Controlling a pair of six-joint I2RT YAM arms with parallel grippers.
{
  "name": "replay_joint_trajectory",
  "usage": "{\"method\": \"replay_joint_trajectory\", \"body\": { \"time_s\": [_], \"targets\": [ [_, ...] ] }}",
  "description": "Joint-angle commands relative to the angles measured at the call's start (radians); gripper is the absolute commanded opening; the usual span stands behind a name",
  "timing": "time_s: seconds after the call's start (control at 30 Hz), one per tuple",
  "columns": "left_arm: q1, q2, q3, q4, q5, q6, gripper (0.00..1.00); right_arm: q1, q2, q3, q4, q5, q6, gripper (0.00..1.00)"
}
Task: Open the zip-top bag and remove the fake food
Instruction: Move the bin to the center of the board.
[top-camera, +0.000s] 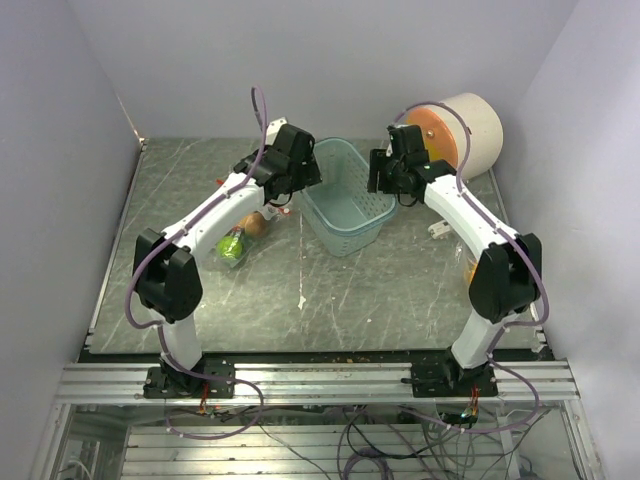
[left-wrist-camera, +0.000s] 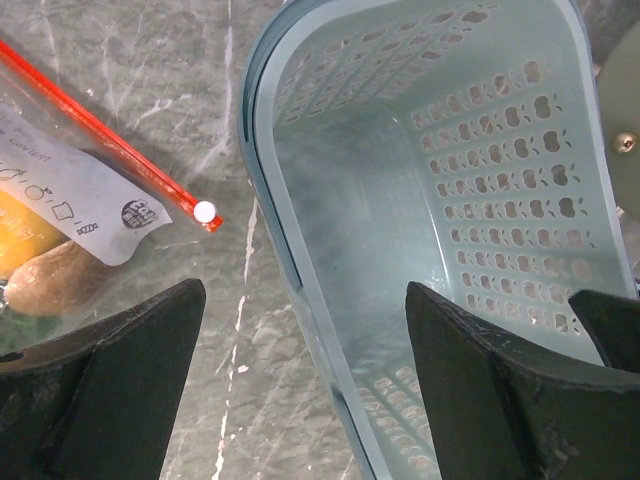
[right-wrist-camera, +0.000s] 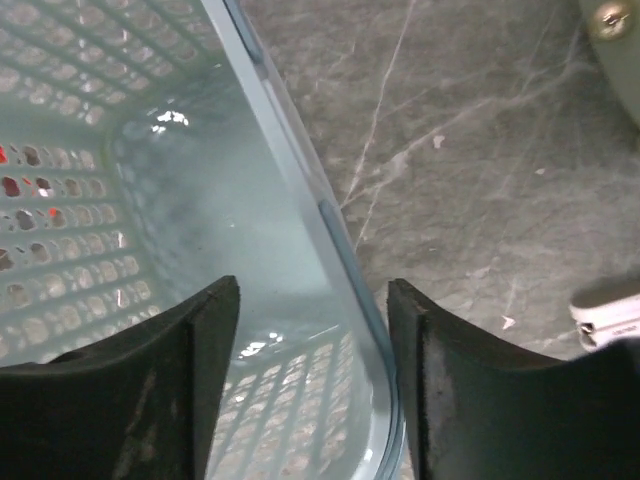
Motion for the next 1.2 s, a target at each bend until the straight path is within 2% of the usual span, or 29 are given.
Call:
{"method": "replay_joint_trajectory", "body": {
  "time_s": [0.0, 0.17, 0.4, 0.53, 0.77, 0.8, 0.93, 1.0, 1.07, 1.17],
  "targets": [
    [0.036, -0.059, -0.030, -0.018, 0.041, 0.027, 0.93, -0.003, 0.060, 0.022, 0.040, -0.035, 0.005, 0.54],
    [0.094, -0.112, -0.097, 0.001, 0.104, 0.025, 0.94, -0.004, 0.129, 0.082, 0.012, -0.013, 0.003, 0.28],
    [0.120, -0.158, -0.104, -0.044, 0.062, 0.056, 0.95, -0.004, 0.194, 0.189, -0.010, 0.018, 0.073, 0.00],
    [0.127, -0.193, -0.126, -0.050, 0.019, 0.075, 0.96, -0.001, 0.265, 0.283, -0.017, 0.024, 0.094, 0.00],
    [0.137, -0.221, -0.231, -0.021, 0.027, 0.085, 0.97, -0.006, 0.410, 0.454, -0.038, 0.075, 0.053, 0.00],
    [0.137, -0.221, -0.228, -0.028, 0.021, 0.098, 0.97, -0.006, 0.416, 0.457, -0.030, 0.072, 0.053, 0.07],
    [0.143, -0.243, -0.207, -0.067, 0.020, 0.142, 0.98, -0.005, 0.383, 0.430, 0.018, 0.080, 0.062, 0.48],
    [0.145, -0.267, -0.239, -0.036, 0.035, 0.159, 0.98, -0.005, 0.321, 0.367, 0.066, 0.087, 0.064, 0.62],
    [0.146, -0.279, -0.269, -0.009, 0.062, 0.162, 0.98, -0.005, 0.241, 0.299, 0.111, 0.091, 0.054, 0.72],
    [0.147, -0.275, -0.296, 0.008, 0.106, 0.161, 0.98, -0.005, 0.119, 0.223, 0.137, 0.107, 0.032, 0.78]
  ]
}}
